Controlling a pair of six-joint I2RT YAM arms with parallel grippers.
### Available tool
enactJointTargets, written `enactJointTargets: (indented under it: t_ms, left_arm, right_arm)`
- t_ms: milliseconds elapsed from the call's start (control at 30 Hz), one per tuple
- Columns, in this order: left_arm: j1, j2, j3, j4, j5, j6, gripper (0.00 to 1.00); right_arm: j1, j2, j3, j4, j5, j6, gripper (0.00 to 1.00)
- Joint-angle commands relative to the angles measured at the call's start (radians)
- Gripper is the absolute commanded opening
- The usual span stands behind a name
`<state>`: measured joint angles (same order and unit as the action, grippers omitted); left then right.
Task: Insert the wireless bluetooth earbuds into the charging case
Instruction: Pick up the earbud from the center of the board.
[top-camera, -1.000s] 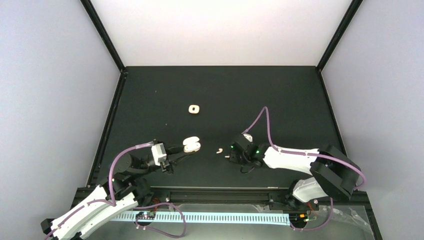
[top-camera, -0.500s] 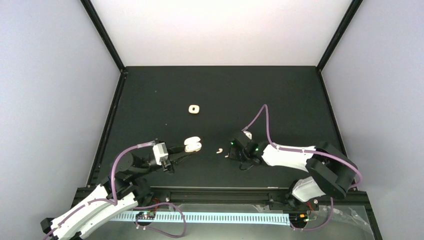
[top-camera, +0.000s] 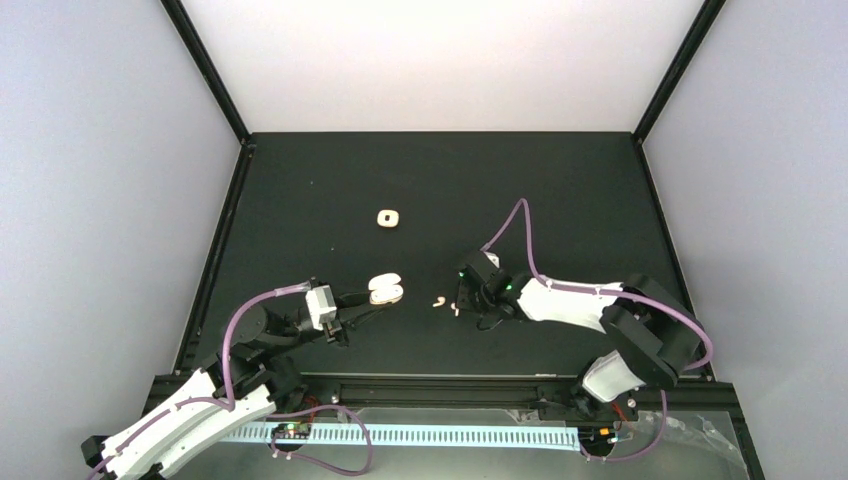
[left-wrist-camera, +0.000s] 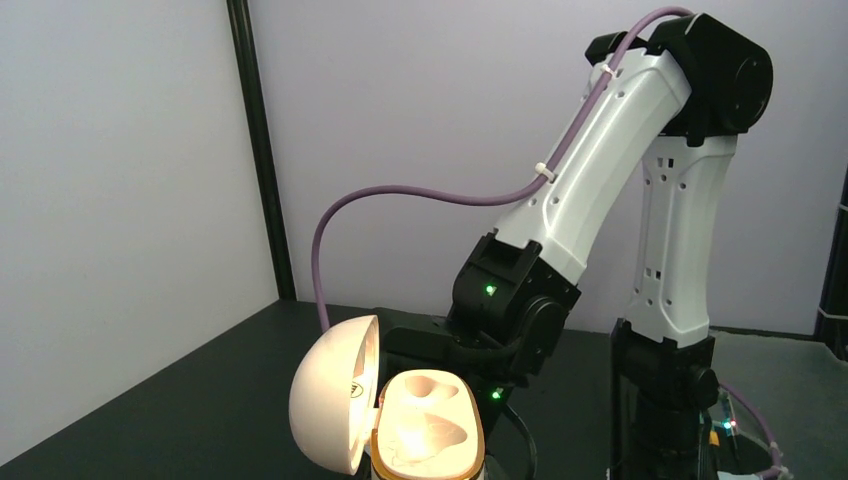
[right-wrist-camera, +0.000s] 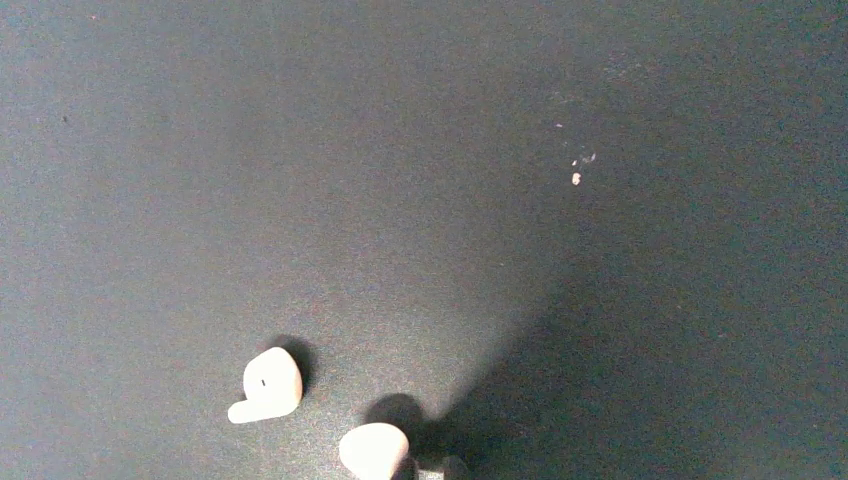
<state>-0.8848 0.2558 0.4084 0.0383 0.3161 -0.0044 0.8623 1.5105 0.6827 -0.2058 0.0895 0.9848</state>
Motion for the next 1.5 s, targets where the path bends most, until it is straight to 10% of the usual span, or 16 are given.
enactJointTargets:
  t_ms: [0, 367, 1467]
  left_arm:
    - [-0.002, 0.01, 0.027, -0.008, 0.003, -0.003, 0.01]
    - [-0.002, 0.018, 0.028, -0.005, 0.003, -0.002, 0.02]
    - [-0.002, 0.007, 0.032, -0.004, 0.016, -0.011, 0.01]
  right_arm:
    - [-0.009, -0.018, 0.023, -0.051, 0.028, -0.024, 0.06]
    - [-0.009, -0.11, 0.16, -0.287, 0.038, -0.298, 0.34]
    - [0.005, 0.217, 0.377, -0.415, 0.007, -0.342, 0.37]
